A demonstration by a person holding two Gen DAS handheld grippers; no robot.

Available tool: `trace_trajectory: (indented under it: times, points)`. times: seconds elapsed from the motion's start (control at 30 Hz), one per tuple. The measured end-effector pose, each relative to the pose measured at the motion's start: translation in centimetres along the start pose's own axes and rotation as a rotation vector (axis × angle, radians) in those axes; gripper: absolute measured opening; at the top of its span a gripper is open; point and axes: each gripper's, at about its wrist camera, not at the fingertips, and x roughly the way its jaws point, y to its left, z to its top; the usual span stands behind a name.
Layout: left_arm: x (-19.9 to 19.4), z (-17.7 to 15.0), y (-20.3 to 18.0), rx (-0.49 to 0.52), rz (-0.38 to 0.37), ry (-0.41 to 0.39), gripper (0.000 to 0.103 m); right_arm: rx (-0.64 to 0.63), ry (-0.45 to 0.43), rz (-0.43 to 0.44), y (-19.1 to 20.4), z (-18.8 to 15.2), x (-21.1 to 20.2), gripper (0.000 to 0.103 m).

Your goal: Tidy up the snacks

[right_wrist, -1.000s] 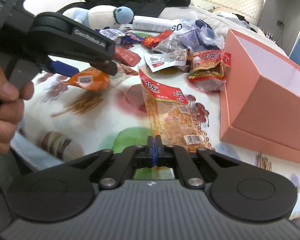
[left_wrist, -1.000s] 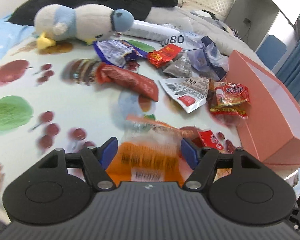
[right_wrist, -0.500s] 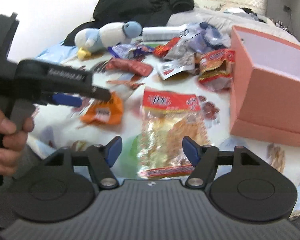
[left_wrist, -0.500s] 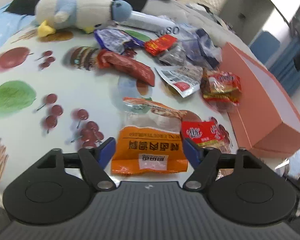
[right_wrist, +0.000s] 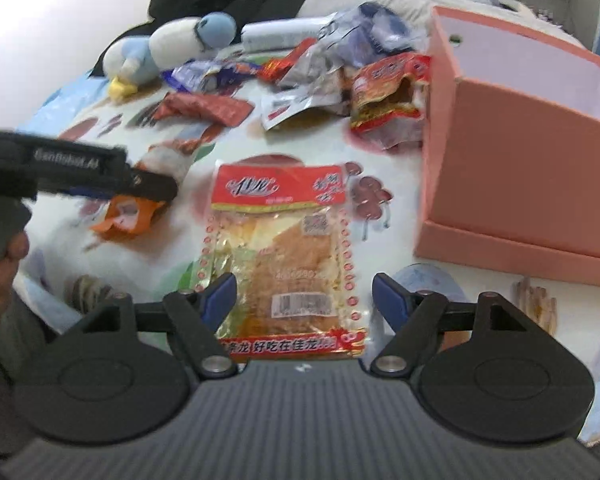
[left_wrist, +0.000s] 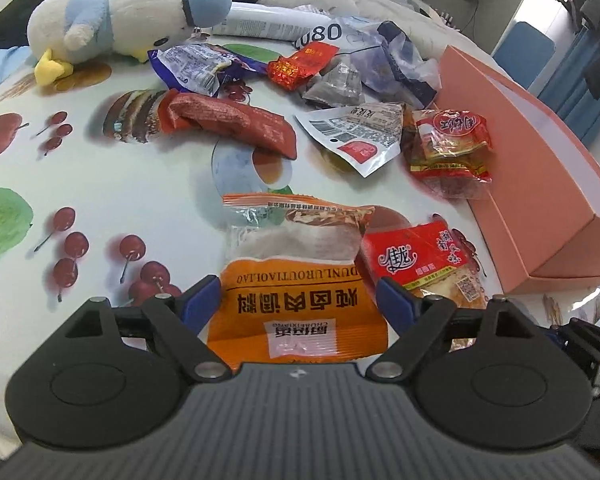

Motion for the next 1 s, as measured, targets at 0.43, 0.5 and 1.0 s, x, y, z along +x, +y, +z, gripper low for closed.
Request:
trace_trajectory:
  times: [0.43, 0.5, 1.0]
  points:
    - [1.4, 0.1, -1.1, 0.044, 0.041, 0.002, 0.082, -0.109, -0.001, -0.033, 2.0, -0.2, 0.6, 0.047]
    - [1.4, 0.1, -1.4, 0.057, 0.049, -0.001, 0.08, -0.118, -0.007, -0.038, 2.4, -0.2, 0.5, 0.044]
    - [-1.1, 0.5, -2.5, 0.042, -0.007, 0.017, 0.071, -0.016, -0.07, -0.1, 1.0, 0.0, -2.9, 0.025]
